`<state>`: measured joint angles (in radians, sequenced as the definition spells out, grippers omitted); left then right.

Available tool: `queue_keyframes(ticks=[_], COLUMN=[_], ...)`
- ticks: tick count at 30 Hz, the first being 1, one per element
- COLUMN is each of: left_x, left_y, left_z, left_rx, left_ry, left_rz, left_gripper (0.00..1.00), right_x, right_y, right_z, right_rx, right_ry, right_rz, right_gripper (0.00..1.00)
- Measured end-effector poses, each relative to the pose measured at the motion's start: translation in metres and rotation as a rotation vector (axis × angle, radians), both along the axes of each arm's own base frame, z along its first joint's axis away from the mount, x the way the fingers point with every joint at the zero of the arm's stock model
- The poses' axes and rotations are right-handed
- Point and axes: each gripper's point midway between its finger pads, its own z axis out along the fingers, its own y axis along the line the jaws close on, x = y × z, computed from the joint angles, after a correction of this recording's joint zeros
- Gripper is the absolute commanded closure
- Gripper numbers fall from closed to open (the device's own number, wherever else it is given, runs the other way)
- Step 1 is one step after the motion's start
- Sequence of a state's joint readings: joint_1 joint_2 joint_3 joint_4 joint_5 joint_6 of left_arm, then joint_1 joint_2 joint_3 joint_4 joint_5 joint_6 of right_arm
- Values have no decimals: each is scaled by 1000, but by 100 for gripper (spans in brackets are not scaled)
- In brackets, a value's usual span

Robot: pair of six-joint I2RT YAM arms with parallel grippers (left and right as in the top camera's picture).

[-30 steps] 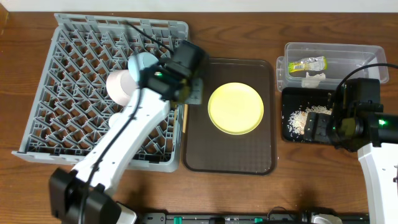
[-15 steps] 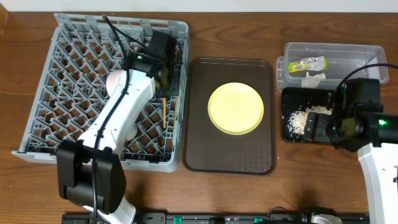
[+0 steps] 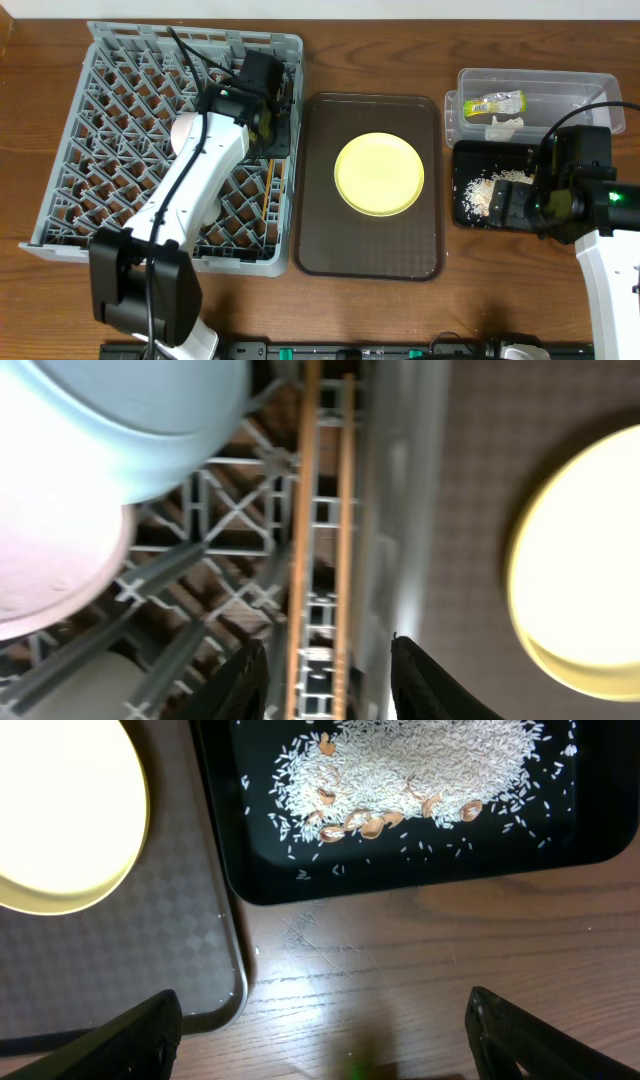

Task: Sort waste into correct bins and load items into the dishwasher
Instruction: 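Place the second chopstick upright in the rack and release, then grasp the yellow plate edge with the left gripper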

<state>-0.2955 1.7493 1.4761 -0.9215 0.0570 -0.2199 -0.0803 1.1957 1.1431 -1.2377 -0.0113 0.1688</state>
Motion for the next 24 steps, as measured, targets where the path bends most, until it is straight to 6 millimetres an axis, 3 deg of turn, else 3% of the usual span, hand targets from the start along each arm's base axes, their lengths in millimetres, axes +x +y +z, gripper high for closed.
queue_keyframes(ticks=[3,5,11,15,24], left_x=[-2,-5,-27,-55,-78], left_y=[-18,-41,-120,-175,-244], left_z=[21,38,44,21,-51], left_rx=[-88,-134,-179,-167,-126], left_ry=[-48,-103,-158,-130,-91], left_rz=[-36,-101,-348,-536,-742], left_gripper=[57,57,46,37,35], right_x=[0,1,1,1,1], right_y=[0,0,0,0,0], right_z=[0,0,0,0,0], right_rx=[0,0,0,0,1], right_ry=[-1,-4,-5,-5,-3], right_rz=[0,0,0,0,-4], right_gripper=[11,11,11,11,11])
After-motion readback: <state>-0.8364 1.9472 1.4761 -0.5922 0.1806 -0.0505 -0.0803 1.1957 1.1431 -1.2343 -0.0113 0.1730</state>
